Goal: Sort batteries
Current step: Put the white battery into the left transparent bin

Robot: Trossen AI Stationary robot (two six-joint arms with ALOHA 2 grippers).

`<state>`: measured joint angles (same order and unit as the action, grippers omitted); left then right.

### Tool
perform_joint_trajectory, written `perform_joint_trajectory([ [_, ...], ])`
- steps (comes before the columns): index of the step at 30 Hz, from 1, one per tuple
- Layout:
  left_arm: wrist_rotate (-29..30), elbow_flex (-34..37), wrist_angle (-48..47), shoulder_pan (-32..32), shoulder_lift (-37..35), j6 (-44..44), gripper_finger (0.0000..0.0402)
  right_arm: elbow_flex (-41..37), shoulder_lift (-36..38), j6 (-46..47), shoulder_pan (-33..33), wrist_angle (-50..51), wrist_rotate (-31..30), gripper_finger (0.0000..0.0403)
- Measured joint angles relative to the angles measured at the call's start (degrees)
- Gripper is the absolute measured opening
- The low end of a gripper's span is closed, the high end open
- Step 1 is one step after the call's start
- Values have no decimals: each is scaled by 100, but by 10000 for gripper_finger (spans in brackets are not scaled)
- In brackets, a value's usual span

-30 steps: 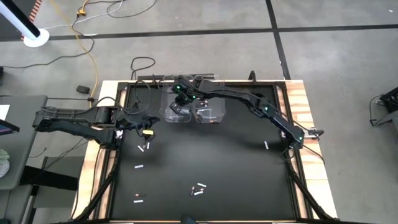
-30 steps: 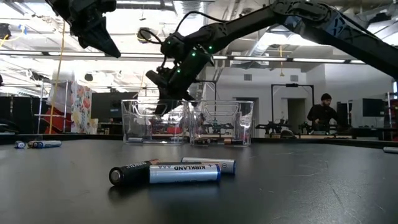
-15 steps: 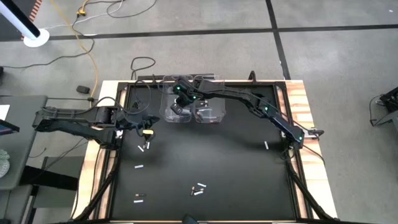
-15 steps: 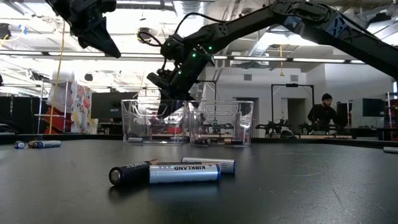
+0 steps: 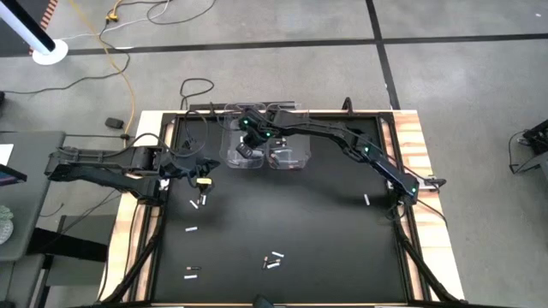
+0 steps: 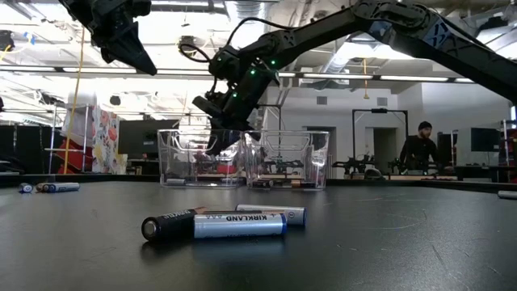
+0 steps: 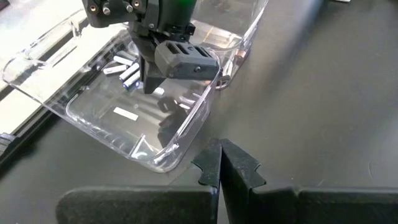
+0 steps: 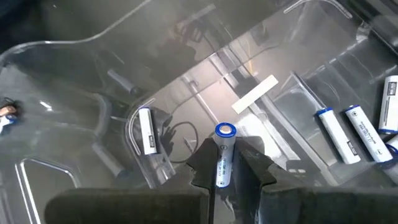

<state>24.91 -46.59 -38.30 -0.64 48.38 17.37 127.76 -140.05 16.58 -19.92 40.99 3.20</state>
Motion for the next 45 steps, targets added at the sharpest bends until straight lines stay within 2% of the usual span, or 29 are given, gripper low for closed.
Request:
perform_joint_trajectory([
  [15,-2,0,0,0,0,1,0,0,0,-15,-11,20,-1,60],
  [26,-4,0,1,0,0,0,0,0,0,-13,-11,20,0,126],
  [33,-4,0,2,0,0,1,0,18,107,-188,-27,127,0,143],
  [40,-7,0,10,0,0,18,0,520,645,-738,-98,1438,7,136],
  [45,-9,0,17,2,51,41,0,522,1271,-719,-166,2461,-71,132],
])
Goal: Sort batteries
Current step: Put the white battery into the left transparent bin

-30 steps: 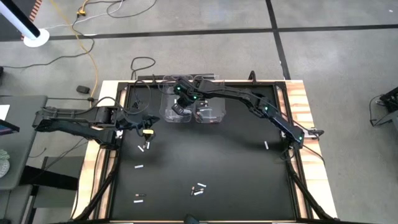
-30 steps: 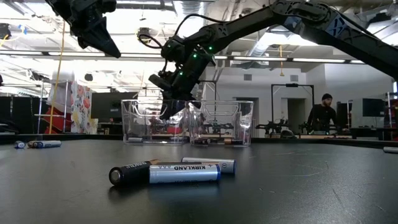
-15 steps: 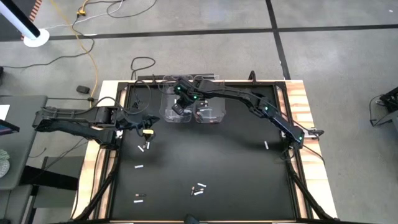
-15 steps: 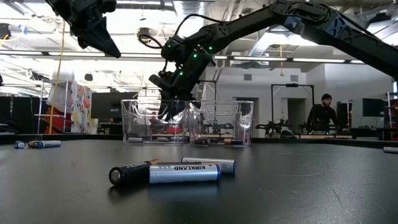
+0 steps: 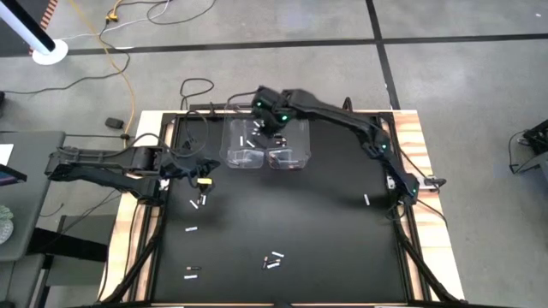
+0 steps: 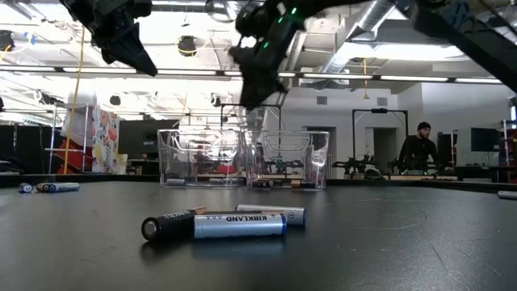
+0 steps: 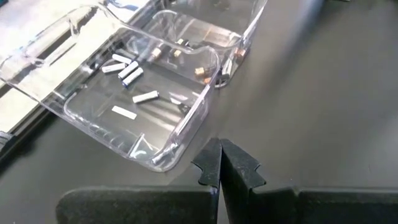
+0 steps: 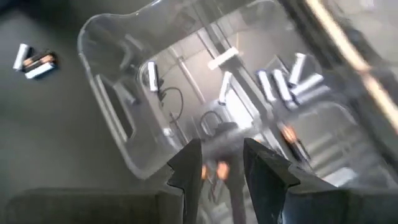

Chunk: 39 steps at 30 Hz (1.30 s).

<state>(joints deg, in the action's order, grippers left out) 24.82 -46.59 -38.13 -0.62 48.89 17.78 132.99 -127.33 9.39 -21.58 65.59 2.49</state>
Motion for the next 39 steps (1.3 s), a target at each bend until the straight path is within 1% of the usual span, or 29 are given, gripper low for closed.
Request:
perform_joint_trajectory([
  [5,2,0,15,0,94,2,0,-12,563,-8,15,951,-501,133],
  [8,1,0,11,2,121,2,0,-488,918,111,72,1126,-858,133],
  [11,0,0,-5,2,146,2,0,-1423,1431,298,108,952,-911,133],
  [15,2,0,12,2,138,2,0,-3122,2333,774,188,422,-916,133],
  [19,2,0,11,2,139,2,0,-4703,3242,1477,285,152,-917,133],
  [24,2,0,8,2,139,2,0,-6139,4062,2303,375,236,-920,133],
  [28,5,0,8,2,139,-144,0,-6939,4404,2829,484,492,-913,133],
  [33,5,0,8,4,139,-166,0,-7671,4492,3432,535,597,-842,133],
  [39,6,0,7,4,139,-168,0,-8465,4457,3630,369,378,-134,133],
])
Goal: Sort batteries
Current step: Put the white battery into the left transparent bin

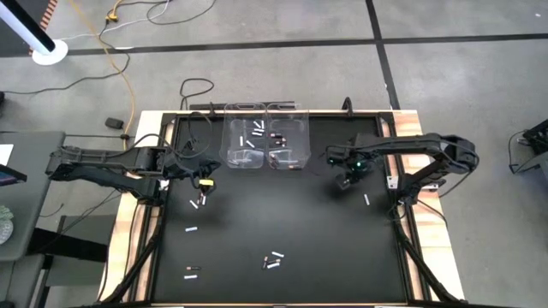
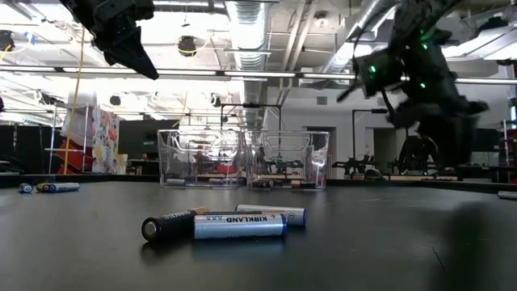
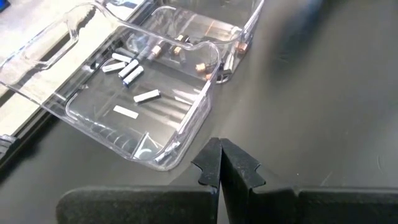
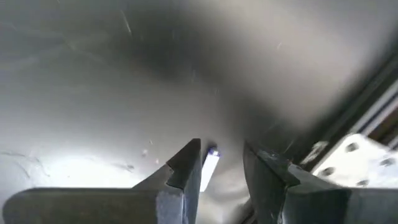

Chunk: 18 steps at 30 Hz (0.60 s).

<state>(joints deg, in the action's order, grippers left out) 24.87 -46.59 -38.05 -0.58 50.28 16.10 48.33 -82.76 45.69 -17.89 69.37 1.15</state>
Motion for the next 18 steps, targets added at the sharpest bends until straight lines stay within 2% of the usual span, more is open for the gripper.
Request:
perform_joint_trajectory([
  [12,-1,0,1,0,0,14,0,-1246,-3,-1,-262,-633,1378,133],
  [18,0,0,1,0,0,17,0,-1625,11,173,-249,-1153,1591,133],
])
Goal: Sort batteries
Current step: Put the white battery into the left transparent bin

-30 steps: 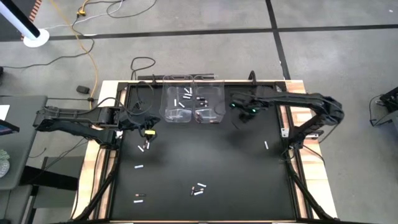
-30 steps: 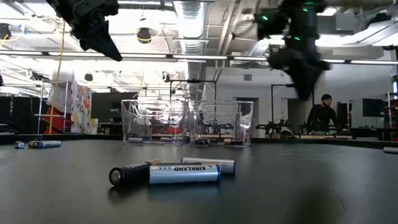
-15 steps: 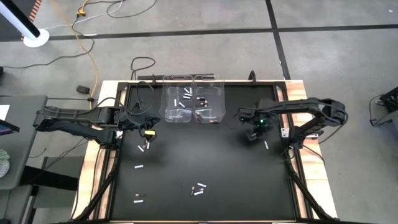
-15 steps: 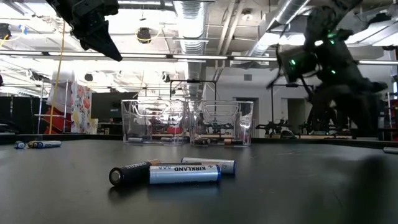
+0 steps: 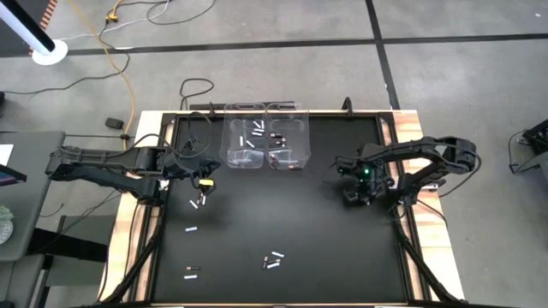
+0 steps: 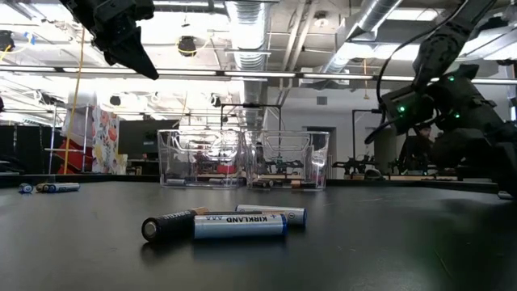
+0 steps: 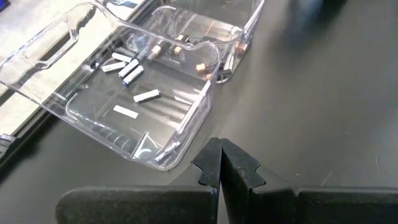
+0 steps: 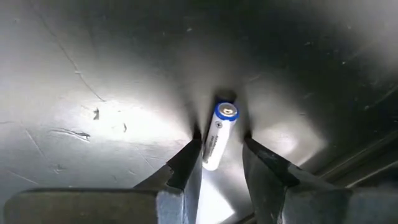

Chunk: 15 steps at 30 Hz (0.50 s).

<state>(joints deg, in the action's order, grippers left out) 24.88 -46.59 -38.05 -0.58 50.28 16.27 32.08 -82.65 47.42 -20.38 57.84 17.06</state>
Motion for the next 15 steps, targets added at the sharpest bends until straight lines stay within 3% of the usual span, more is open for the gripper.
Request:
perform_joint_trajectory([
  [6,0,0,-1,0,0,0,0,-127,2,15,0,-233,31,120],
  [15,0,0,1,0,0,0,0,-127,2,33,4,-332,56,15],
])
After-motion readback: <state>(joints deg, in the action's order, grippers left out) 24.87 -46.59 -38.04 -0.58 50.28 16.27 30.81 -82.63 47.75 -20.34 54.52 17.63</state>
